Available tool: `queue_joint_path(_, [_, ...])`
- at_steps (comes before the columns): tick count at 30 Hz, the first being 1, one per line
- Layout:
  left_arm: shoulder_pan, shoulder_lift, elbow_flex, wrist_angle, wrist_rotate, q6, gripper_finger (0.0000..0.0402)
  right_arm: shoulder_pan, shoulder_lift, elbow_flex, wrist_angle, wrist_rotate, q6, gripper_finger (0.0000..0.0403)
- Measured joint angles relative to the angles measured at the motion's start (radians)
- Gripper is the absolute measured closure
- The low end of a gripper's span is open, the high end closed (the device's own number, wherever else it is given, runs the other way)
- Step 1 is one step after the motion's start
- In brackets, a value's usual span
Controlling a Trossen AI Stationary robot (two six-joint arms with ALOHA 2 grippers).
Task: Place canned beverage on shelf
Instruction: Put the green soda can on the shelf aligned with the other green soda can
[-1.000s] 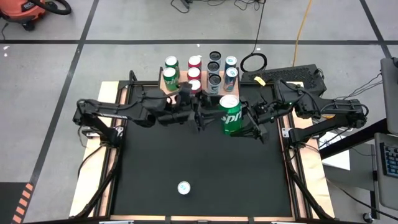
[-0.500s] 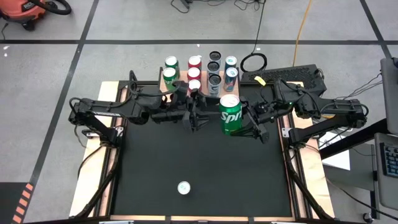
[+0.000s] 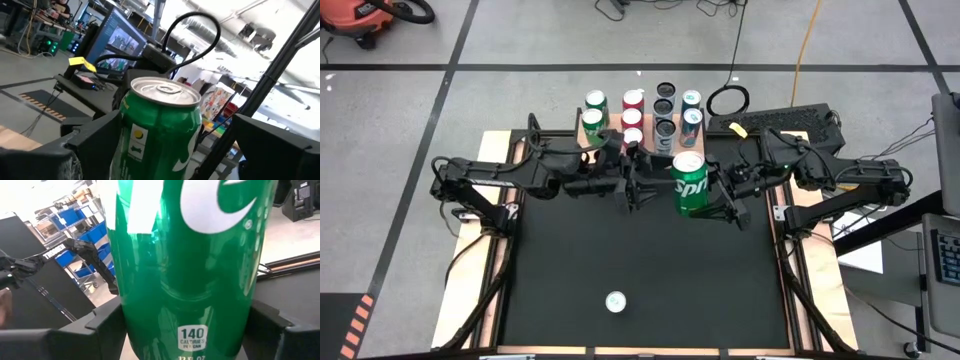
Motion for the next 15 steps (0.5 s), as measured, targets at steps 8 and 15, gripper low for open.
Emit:
queue_joint_path(8, [0.0, 0.002, 0.0, -0.041, -0.065, 0.042, 0.0021, 0.0, 0.0, 0.0, -0.038, 0.001, 0.0, 0.0121])
queue_joint_path(15, [0.0, 0.017, 0.0, -0.032, -0.041, 0.045, 0.0021, 0.0, 0.002, 0.0, -0.046, 0.001, 0.0, 0.0121])
